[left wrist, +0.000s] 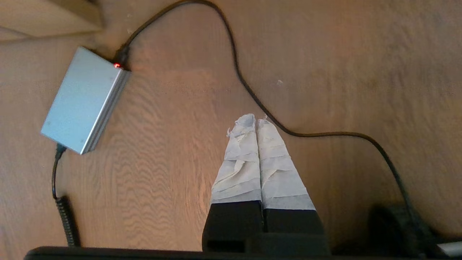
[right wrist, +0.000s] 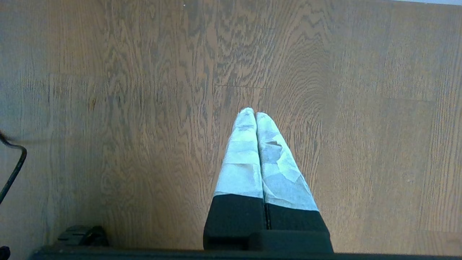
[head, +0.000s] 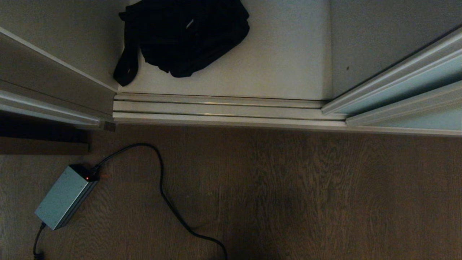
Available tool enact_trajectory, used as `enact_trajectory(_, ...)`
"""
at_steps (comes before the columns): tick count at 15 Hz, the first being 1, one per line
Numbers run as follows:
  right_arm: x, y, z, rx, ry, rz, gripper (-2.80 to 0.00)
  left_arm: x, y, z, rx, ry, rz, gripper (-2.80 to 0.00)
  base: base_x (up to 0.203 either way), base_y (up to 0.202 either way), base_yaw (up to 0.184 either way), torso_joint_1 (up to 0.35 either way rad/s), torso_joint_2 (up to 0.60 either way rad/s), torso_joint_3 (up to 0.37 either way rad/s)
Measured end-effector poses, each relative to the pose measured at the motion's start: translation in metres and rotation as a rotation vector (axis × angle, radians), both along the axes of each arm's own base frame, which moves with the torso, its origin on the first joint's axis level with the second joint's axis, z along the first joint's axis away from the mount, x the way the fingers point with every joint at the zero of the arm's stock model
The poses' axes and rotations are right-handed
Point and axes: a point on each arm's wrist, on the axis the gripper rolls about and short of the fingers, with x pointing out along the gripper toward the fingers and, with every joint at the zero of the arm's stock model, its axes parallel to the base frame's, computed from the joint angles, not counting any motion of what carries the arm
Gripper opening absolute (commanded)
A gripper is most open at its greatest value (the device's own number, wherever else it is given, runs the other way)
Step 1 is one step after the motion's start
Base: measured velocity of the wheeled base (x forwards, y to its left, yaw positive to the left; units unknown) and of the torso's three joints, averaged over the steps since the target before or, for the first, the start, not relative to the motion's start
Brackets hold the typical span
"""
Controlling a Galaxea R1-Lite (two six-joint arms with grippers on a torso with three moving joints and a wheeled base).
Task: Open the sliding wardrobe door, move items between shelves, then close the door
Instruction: Close the door
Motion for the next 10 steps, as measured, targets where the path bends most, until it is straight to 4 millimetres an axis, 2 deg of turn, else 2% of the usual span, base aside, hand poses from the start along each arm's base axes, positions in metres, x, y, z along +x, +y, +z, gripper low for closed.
enact_trajectory(3,0.0000,0.0000,0.0000,0.000,0.000,0.001,-2.80,0.0014,-0.0002,-0.0029,-0.021,-0.077,-0.005,-2.80,0.000,0.000,0.000,0.000,0.00,0.000)
enact_trajectory(7,0.0000,0.0000,0.0000,0.000,0.000,0.001,-2.80,0.0019,0.0000,-0.0054,-0.222,-0.068,-0.002,-2.80,0.000,0.000,0.000,0.000,0.00,0.000)
enact_trajectory(10,0.0000,0.0000,0.0000,0.000,0.000,0.000,-2.80,0.0019,0.0001,-0.0056,-0.129,-0.078,0.004,-2.80,0.000,0.000,0.000,0.000,0.00,0.000)
